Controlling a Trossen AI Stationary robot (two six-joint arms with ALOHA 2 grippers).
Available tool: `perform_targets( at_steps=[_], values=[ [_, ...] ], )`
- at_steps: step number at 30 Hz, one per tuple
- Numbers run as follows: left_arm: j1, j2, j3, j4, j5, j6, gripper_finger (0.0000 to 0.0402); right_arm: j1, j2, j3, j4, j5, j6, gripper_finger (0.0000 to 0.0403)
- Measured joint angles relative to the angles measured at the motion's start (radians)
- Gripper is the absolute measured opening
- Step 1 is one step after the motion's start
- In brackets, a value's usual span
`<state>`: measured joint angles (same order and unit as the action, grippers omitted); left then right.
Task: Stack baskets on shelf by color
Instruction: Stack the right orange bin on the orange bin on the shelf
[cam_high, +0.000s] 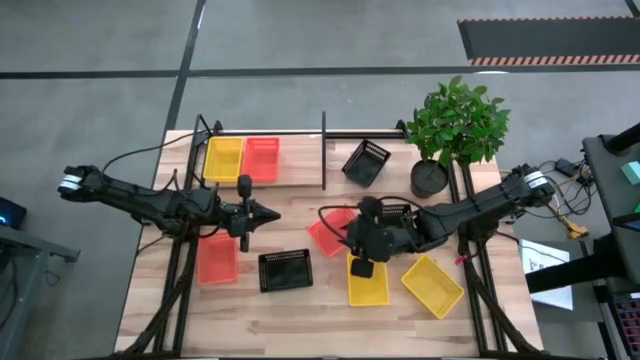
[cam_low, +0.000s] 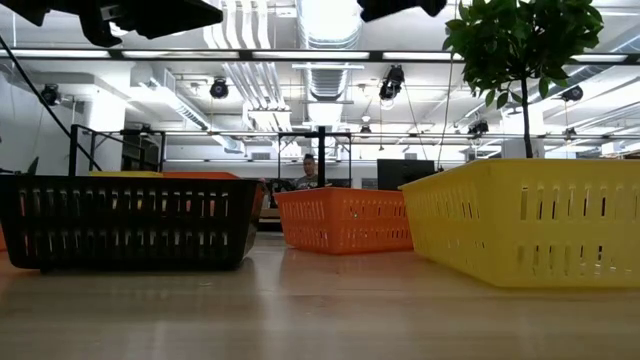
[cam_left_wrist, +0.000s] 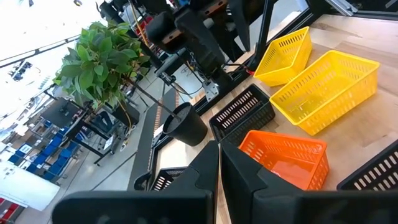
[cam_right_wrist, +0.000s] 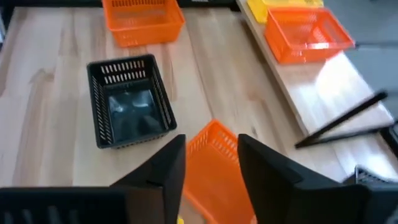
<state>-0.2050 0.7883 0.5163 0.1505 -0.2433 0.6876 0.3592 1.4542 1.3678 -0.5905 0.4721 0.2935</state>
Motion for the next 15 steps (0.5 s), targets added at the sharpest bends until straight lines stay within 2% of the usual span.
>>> perform_targets(
  at_steps=[6,15],
  values=[
    [0.000,0.000,0.000,0.000,0.000,0.000,0.0000,0.000,0.043,-0.003,-0.016,0.001,-0.026,0.0172],
    [0.000,0.001,0.000,0.052,0.000,0.001,0.0000,-0.013,0.154,-0.004,0.087,0.008,-0.169,0.0178]
  ],
)
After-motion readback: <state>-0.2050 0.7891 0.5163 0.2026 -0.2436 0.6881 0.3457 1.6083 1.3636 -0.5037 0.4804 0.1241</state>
